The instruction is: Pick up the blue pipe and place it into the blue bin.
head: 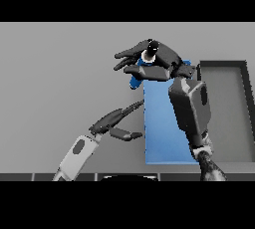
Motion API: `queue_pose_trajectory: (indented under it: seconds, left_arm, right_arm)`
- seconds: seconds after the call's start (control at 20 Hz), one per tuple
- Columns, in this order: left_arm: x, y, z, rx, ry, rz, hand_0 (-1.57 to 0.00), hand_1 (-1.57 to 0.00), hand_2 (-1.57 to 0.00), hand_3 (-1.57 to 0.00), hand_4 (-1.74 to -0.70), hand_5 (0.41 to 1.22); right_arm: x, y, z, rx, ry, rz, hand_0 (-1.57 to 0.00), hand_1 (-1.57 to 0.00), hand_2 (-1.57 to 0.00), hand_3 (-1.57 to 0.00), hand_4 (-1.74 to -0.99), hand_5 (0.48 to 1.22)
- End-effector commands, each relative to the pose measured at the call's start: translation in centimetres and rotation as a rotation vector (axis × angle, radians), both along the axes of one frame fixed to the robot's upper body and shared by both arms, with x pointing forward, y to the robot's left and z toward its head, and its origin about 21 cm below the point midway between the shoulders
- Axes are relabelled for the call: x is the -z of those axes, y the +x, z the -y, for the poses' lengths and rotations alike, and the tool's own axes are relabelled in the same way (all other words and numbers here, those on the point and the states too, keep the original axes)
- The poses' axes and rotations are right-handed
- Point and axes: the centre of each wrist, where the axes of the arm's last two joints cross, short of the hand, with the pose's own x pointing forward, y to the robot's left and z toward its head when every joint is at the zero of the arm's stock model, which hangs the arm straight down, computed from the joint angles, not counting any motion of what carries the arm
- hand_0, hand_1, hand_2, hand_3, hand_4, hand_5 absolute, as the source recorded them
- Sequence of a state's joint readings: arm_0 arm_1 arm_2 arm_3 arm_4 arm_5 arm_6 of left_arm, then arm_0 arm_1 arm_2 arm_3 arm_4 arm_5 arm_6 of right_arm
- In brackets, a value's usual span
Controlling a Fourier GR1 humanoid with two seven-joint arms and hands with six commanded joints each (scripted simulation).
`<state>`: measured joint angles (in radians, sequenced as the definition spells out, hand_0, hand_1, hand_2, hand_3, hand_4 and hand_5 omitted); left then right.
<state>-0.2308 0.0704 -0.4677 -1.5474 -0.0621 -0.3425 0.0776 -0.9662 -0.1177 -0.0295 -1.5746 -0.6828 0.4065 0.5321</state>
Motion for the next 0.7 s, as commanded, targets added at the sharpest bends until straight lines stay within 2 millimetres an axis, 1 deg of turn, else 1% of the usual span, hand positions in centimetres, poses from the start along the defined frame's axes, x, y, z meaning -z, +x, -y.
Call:
queue_pose_trajectory:
  seconds: [0.0,0.05,0.1,0.2,0.25,0.3,0.35,0.4,0.45,0.5,0.55,0.6,0.65]
  left_arm:
    - [-0.1,-0.2,-0.1,0.006,-0.008,0.003,0.0,0.0,0.0,0.0,-0.95,0.466]
    - [-0.2,-0.2,-0.1,0.001,0.001,-0.006,0.0,0.0,0.0,0.0,-0.95,0.466]
    - [-0.4,0.1,-0.3,-0.017,0.01,-0.012,0.0,0.0,0.0,0.0,-0.95,0.468]
    - [-0.3,0.0,-0.9,-0.03,0.007,-0.014,0.0,0.0,0.0,0.0,-0.95,0.472]
    - [-0.4,-0.1,-0.9,-0.02,0.004,-0.016,0.0,0.0,0.0,0.0,-0.95,0.474]
    - [-0.3,-0.4,-1.0,-0.02,0.005,-0.021,0.0,0.0,0.0,0.0,-0.95,0.474]
    - [-0.3,-0.2,-0.7,-0.024,0.015,-0.024,0.0,0.0,0.0,0.0,-0.95,0.472]
    - [-0.5,0.1,-1.1,-0.027,0.008,-0.016,0.0,0.0,0.0,0.0,-0.95,0.47]
    - [-0.5,0.4,-1.1,-0.032,0.014,-0.014,0.0,0.0,0.0,0.0,-0.94,0.467]
    - [-0.3,0.4,-0.6,-0.027,0.009,-0.009,0.0,0.0,0.0,0.0,-0.94,0.465]
    - [-0.2,0.5,-1.0,-0.028,0.01,-0.002,0.0,0.0,0.0,0.0,-0.94,0.463]
    - [-0.3,0.4,-0.7,-0.03,0.004,0.002,0.0,0.0,0.0,0.0,-0.94,0.462]
    - [-0.4,0.4,-0.8,-0.027,0.006,0.001,0.0,0.0,0.0,0.0,-0.94,0.46]
  right_arm:
    - [-0.4,0.5,0.3,0.039,-0.006,0.021,-1.57,-1.57,-1.57,-1.57,-1.498,1.221]
    - [-0.9,1.4,1.0,0.075,-0.004,0.028,-1.57,-1.57,-1.57,-1.57,-1.498,1.221]
    - [-0.9,2.3,1.6,0.133,-0.014,0.027,-1.57,-1.57,-1.57,-1.57,-1.498,1.221]
    - [-0.5,3.5,2.9,0.229,-0.05,0.007,-1.57,-1.57,-1.57,-1.57,-1.498,1.221]
    - [0.1,4.2,3.6,0.268,-0.07,-0.029,-1.57,-1.57,-1.57,-1.57,-1.499,1.221]
    - [1.0,4.4,4.3,0.311,-0.089,-0.046,-1.57,-1.57,-1.57,-1.57,-1.499,1.221]
    - [1.5,4.9,5.0,0.344,-0.106,-0.068,-1.57,-1.57,-1.57,-1.57,-1.499,1.221]
    - [2.6,5.4,5.5,0.373,-0.131,-0.089,-1.57,-1.57,-1.57,-1.57,-1.499,1.221]
    - [3.5,5.5,6.2,0.397,-0.163,-0.113,-1.57,-1.57,-1.57,-1.57,-1.499,1.221]
    - [4.4,5.5,6.8,0.431,-0.193,-0.15,-1.57,-1.57,-1.57,-1.57,-1.499,1.221]
    - [5.0,5.5,7.4,0.455,-0.209,-0.17,-1.57,-1.57,-1.57,-1.57,-1.499,1.221]
    - [6.1,5.5,7.9,0.485,-0.243,-0.2,-1.57,-1.57,-1.57,-1.57,-1.499,1.221]
    - [6.7,5.4,8.1,0.506,-0.275,-0.221,-1.57,-1.57,-1.57,-1.57,-1.5,1.221]
